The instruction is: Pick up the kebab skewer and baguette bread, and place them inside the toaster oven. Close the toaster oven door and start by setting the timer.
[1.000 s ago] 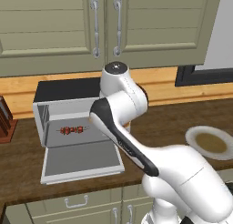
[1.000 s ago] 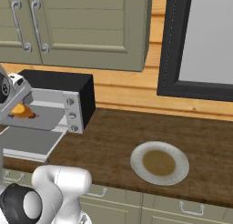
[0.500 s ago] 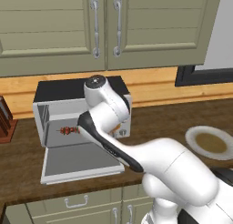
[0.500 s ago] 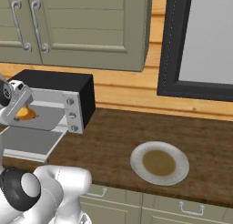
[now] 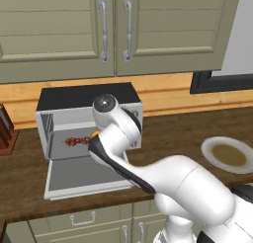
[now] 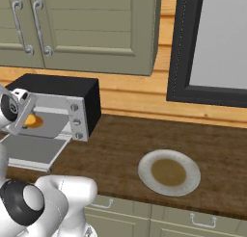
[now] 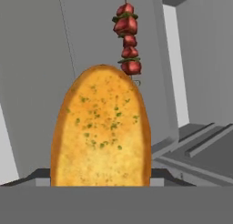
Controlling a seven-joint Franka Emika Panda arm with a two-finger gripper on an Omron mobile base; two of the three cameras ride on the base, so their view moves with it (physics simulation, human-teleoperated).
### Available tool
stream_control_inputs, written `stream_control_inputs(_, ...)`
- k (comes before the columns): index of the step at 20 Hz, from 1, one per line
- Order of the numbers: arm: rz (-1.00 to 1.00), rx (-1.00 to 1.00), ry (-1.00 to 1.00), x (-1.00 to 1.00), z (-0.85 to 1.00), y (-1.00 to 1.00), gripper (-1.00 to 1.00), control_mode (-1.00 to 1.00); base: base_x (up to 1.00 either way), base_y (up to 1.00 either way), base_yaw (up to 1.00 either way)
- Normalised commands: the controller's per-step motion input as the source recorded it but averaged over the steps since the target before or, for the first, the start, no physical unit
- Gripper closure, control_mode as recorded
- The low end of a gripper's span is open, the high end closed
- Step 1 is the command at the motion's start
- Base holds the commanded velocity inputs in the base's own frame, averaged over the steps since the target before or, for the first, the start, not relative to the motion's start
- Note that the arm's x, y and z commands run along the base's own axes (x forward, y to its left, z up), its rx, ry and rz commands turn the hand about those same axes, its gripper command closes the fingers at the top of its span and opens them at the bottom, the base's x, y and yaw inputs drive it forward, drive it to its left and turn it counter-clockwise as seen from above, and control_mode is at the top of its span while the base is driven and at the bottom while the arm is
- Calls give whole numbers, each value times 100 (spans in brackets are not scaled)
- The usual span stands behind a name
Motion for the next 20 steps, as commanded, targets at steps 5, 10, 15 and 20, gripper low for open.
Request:
stream_control_inputs(5, -1, 0, -6, 30, 1, 0, 100, -100, 0, 0, 0)
stream_control_inputs(10, 0, 0, 0, 12, 2, 0, 100, -100, 0, 0, 0)
stream_control_inputs(15, 0, -1, 0, 9, 0, 3, 100, -100, 0, 0, 0)
stream_control_inputs(20, 0, -1, 2, 4, 0, 4, -100, -100, 0, 0, 0)
